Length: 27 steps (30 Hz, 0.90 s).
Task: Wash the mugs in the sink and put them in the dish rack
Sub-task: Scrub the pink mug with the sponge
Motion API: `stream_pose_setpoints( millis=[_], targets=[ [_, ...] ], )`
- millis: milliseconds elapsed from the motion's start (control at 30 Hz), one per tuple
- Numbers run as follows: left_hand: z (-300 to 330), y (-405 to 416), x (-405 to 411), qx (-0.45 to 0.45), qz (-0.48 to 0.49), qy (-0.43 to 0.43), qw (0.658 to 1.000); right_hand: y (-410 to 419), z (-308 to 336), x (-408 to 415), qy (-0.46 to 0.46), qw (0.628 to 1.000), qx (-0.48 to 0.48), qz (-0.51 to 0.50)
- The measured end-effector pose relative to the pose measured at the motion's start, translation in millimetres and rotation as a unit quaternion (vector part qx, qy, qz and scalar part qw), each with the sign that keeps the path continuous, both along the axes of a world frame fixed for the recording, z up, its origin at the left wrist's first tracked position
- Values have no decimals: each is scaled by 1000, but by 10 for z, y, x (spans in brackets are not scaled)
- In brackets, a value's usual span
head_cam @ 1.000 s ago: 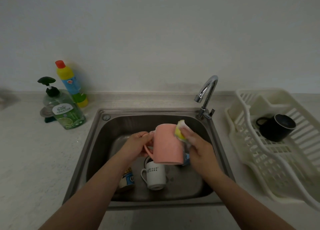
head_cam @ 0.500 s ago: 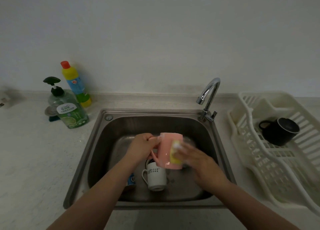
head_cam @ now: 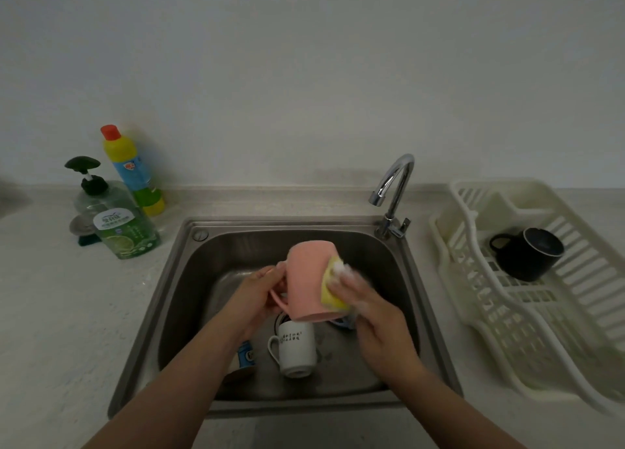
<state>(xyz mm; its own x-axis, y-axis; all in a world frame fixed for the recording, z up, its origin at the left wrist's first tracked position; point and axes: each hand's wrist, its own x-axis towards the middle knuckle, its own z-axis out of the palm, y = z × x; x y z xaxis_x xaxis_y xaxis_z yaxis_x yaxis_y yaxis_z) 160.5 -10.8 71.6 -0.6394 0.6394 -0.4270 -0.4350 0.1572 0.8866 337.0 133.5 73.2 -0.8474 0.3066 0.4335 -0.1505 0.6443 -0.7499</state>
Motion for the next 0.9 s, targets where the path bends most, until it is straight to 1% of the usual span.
stream_pose_setpoints(
  millis=[67,100,167,200,267,333,367,400,433,467,500,533,567,600,633,667,733,767,800,833,867,900],
  targets=[
    [4,-61,-31,15,10,-24,1000,25,-36,144,3,1000,-5,21],
    [13,-71,-23,10,5,-22,1000,48,-19,109,-9,1000,-20,2],
    [45,-32,21,-6,-7,-4,1000,55,66,-99,-29,998,-53,-34],
    [74,-10,36,-15,-10,12,1000,17,123,-192,-44,998,-38,-26],
    [132,-11,35,-41,-18,59,997,-18,139,-208,-46,995,84,30],
    [181,-42,19,-80,-28,121,989,56,33,-19,-24,979,183,91],
    [207,-44,26,-104,-35,158,981,110,14,49,-22,972,214,96],
    [228,-24,47,-126,-43,191,973,150,23,53,-20,967,245,73],
    [245,18,77,-142,-52,213,965,165,47,-5,-31,963,267,28],
    [255,64,104,-157,-59,225,960,130,102,-98,-59,957,284,-13],
    [264,95,122,-170,-63,231,956,72,147,-190,-70,944,323,-25],
    [262,110,119,-186,-63,240,951,39,102,-227,-56,926,374,4],
    [243,112,97,-200,-61,255,944,34,14,-195,-25,913,402,59],
    [226,101,70,-211,-61,268,938,64,-50,-111,-13,910,399,110],
    [210,83,47,-215,-60,273,936,132,-70,-26,-22,914,385,128],
    [205,71,38,-218,-62,271,936,191,-77,25,-41,922,371,99],
    [205,97,58,-212,-71,252,942,210,-26,-72,-81,945,315,-17],
    [196,126,74,-202,-70,233,949,157,31,-172,-86,944,316,-32],
    [182,148,83,-189,-67,208,957,93,44,-257,-68,933,354,0],
    [176,151,84,-176,-64,189,964,44,26,-282,-48,923,377,54],
    [165,133,73,-168,-60,180,967,38,-20,-231,-42,925,365,102],
    [135,96,52,-163,-58,175,969,65,-47,-138,-41,935,329,126]
  ],
)
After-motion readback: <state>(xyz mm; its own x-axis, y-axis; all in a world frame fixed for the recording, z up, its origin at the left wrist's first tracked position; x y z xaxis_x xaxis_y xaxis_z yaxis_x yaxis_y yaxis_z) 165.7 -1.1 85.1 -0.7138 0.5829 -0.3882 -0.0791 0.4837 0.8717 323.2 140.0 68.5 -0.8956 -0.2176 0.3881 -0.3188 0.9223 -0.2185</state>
